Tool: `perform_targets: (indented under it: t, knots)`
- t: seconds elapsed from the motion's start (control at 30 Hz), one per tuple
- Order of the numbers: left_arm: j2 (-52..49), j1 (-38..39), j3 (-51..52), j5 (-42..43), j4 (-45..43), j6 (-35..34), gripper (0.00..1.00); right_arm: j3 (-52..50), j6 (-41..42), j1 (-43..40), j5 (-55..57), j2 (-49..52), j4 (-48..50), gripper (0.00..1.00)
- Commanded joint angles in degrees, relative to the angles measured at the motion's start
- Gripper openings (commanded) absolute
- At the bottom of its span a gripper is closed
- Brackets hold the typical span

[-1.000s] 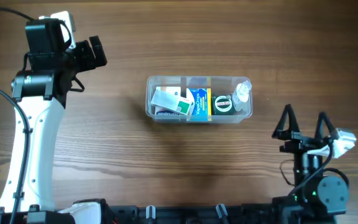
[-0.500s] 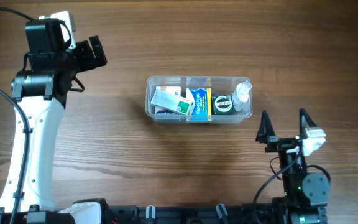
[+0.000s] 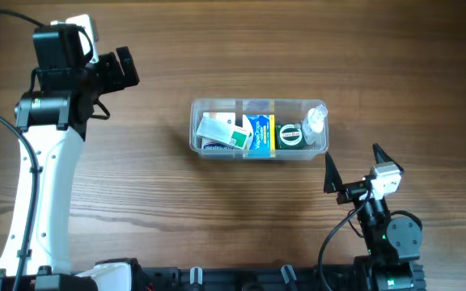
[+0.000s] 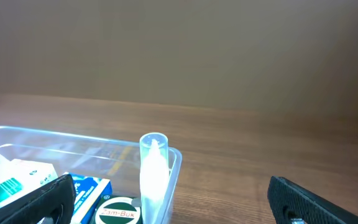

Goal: Pack container

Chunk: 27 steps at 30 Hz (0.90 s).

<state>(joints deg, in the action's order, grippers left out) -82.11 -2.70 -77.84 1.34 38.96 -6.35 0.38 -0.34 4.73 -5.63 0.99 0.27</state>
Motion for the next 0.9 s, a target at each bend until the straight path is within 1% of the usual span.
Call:
perform_targets:
  t: [0.0, 0.73, 0.87]
  knots:
    - [0.72, -0.20, -0.22, -0.15, -0.17, -0.55, 1.00, -0.09, -1.03, 0.17, -1.51, -0.70, 0.26, 1.00]
    - [0.55, -0.20, -0.15, -0.15, -0.17, -0.55, 1.00, -0.09, -1.03, 0.17, -1.51, -0.35, 0.26, 1.00]
    - [1.73, -0.17, -0.09, -0.17, 1.66, -0.55, 1.00, -0.09, -1.01, 0.17, -1.51, -0.35, 0.26, 1.00]
